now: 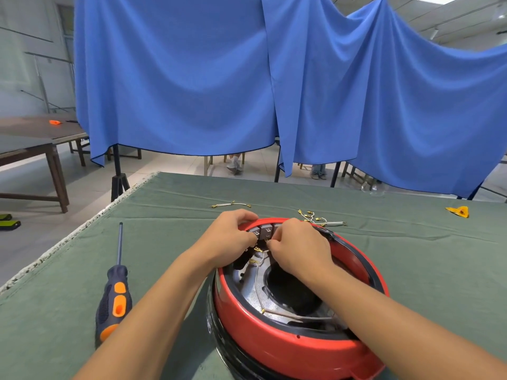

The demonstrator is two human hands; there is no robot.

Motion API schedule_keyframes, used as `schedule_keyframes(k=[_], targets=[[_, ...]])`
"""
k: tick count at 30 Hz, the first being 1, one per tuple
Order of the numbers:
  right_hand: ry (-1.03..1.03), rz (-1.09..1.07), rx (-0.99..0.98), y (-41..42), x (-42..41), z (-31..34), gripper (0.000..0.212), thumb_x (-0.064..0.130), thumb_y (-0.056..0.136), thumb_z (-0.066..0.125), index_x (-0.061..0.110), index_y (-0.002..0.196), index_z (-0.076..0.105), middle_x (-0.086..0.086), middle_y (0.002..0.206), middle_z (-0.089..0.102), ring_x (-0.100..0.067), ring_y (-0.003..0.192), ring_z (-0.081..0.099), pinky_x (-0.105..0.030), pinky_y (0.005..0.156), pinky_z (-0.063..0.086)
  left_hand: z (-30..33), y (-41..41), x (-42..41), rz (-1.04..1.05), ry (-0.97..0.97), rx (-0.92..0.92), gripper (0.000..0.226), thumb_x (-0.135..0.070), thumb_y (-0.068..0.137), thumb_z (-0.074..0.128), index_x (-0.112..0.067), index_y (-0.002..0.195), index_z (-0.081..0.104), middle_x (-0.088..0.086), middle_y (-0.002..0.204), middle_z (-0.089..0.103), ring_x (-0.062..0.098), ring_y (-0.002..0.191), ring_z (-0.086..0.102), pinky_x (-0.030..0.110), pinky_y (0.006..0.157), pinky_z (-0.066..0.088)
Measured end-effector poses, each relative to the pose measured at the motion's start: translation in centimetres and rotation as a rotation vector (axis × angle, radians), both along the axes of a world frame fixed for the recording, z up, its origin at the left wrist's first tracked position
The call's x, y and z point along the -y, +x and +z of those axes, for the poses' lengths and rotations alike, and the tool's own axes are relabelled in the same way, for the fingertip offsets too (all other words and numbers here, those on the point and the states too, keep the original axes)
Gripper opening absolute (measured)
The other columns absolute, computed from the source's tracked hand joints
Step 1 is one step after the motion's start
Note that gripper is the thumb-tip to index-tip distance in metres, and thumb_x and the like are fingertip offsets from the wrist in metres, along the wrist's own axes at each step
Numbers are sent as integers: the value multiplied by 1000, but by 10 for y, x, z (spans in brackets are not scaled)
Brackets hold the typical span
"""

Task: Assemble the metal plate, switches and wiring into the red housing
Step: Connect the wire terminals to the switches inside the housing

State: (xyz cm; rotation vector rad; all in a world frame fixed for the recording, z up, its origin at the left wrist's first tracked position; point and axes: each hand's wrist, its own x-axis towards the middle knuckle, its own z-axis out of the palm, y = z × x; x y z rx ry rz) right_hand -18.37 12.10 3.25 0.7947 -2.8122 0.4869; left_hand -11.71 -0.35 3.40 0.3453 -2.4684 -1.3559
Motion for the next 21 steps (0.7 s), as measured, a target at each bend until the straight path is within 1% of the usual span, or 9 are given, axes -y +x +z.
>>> schedule_keyframes(k=[2,6,8,10,13,17,21], targets=[[-9,-12,10,0,2,0,21,28,89,55,17,98,69,-5,99,69,-29,95,63,-31,71,43,0,0,0,-1,-1,-2,43,0,81,60,-14,122,59,4,106,68,18,91,64,29,84,50],[-41,-45,27,-1,4,1,16,22,87,56,14,92,69,-6,91,70,-30,88,63,-30,65,42,1,1,0,1,-17,-12,40,0,79,60,-15,117,62,3,103,69,19,93,65,32,85,51],[-36,-35,37,-2,4,1,17,24,88,57,15,93,70,-6,92,70,-29,88,64,-31,68,46,1,1,0,2,-19,-16,39,0,79,60,-15,115,63,3,102,70,17,89,65,29,82,51],[-47,-39,39,-3,4,0,17,25,89,57,15,92,70,-5,91,70,-29,89,64,-31,68,46,0,1,0,0,-17,-21,39,0,80,60,-15,115,63,3,101,70,16,86,64,27,80,50],[-46,-38,25,-3,4,0,16,24,88,57,15,92,69,-6,91,70,-30,89,64,-29,66,41,0,1,0,0,-18,-27,39,-1,80,61,-15,116,63,2,103,70,18,91,65,31,86,51],[-42,-37,14,-1,4,1,16,24,88,57,15,94,70,-6,93,70,-30,91,63,-29,66,39,-1,0,1,-3,-36,-33,36,-3,82,63,-15,116,64,1,102,70,17,92,66,33,87,52],[-43,-22,18,-1,3,1,18,25,88,57,15,94,70,-6,93,70,-30,92,64,-30,67,41,0,1,0,0,-35,-34,37,-1,80,61,-15,114,64,1,102,70,17,92,66,34,88,52]])
